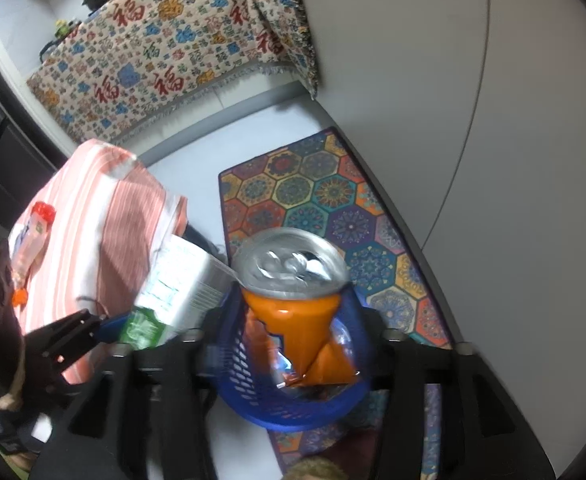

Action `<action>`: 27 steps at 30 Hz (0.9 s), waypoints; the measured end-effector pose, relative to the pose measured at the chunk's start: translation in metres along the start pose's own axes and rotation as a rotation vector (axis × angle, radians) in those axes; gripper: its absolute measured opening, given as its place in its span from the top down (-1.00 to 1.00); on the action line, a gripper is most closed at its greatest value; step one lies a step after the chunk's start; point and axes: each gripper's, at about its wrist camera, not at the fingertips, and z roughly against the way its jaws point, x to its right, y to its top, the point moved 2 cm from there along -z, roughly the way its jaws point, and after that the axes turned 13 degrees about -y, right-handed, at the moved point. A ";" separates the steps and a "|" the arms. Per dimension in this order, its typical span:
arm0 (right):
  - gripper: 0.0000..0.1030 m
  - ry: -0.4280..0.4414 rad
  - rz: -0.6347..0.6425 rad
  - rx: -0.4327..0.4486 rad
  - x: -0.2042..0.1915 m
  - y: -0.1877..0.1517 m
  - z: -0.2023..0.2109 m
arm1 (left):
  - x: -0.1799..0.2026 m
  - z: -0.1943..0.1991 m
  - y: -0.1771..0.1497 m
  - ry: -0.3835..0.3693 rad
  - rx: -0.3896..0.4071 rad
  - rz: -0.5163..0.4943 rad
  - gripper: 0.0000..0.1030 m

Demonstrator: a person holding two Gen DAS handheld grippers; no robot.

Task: Collect trash
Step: 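Carry the milk carton and orange can to the blue basket and release both, then grasp the orange-and-white snack bag with the right tool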

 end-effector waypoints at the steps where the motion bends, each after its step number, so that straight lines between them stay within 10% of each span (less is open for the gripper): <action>1: -0.27 -0.001 -0.006 0.007 0.001 0.001 0.002 | 0.001 -0.001 0.000 -0.004 0.000 -0.002 -0.40; 15: -0.35 -0.002 -0.008 0.171 -0.008 0.011 0.040 | 0.011 0.098 -0.010 0.046 0.142 -0.019 -0.40; 27: -0.46 0.105 0.198 0.281 -0.119 -0.013 0.074 | -0.074 0.214 -0.125 0.314 0.177 0.157 -0.40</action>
